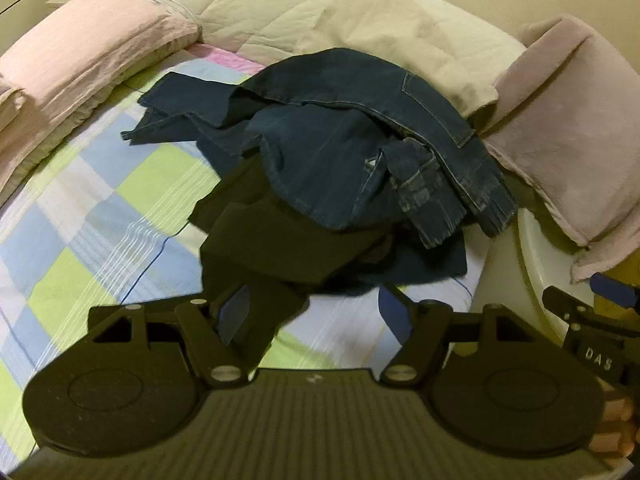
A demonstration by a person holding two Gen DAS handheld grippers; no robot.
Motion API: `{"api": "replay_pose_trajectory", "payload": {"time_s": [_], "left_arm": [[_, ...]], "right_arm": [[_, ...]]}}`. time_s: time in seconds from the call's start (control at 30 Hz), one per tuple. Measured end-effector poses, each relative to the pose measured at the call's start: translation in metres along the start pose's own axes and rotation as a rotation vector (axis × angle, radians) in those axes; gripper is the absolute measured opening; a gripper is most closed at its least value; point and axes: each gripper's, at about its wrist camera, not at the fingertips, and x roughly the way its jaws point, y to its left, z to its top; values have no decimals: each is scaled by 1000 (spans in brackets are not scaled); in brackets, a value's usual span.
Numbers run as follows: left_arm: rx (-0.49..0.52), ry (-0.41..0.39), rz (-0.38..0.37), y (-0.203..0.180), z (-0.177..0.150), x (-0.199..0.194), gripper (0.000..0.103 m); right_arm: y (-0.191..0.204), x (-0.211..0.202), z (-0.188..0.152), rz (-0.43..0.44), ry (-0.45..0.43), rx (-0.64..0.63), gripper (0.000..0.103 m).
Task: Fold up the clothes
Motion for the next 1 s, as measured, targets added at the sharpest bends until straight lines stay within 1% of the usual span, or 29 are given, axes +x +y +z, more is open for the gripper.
{"api": "replay_pose_trajectory", "payload": {"time_s": [0.2, 0.43, 0.63, 0.73, 0.8, 0.83, 0.87, 0.93, 1.0], "left_arm": [[-56, 57, -6, -6, 26, 50, 68], [-109, 117, 15, -5, 43, 93, 68], [-172, 135, 21, 4, 53, 118, 68], [-257, 133, -2, 15, 57, 129, 68], [-326, 131, -22, 24, 59, 137, 68], [-372, 128, -34, 30, 60, 141, 67], [-421, 126, -49, 36, 60, 146, 64], [-525, 121, -82, 48, 59, 155, 60], [-631, 114, -112, 60, 58, 166, 60]], "right_arm": [[-7, 51, 13, 13, 25, -85, 68], [-14, 110, 23, -1, 60, -185, 68], [-10, 149, 24, -34, 35, -344, 68], [-5, 163, 23, -58, 11, -425, 68], [-6, 170, 23, -59, -3, -444, 68], [-8, 173, 24, -57, -8, -447, 66], [-9, 175, 25, -56, -13, -449, 54], [-13, 180, 27, -40, -10, -450, 52], [-15, 182, 28, -31, -12, -456, 52]]}}
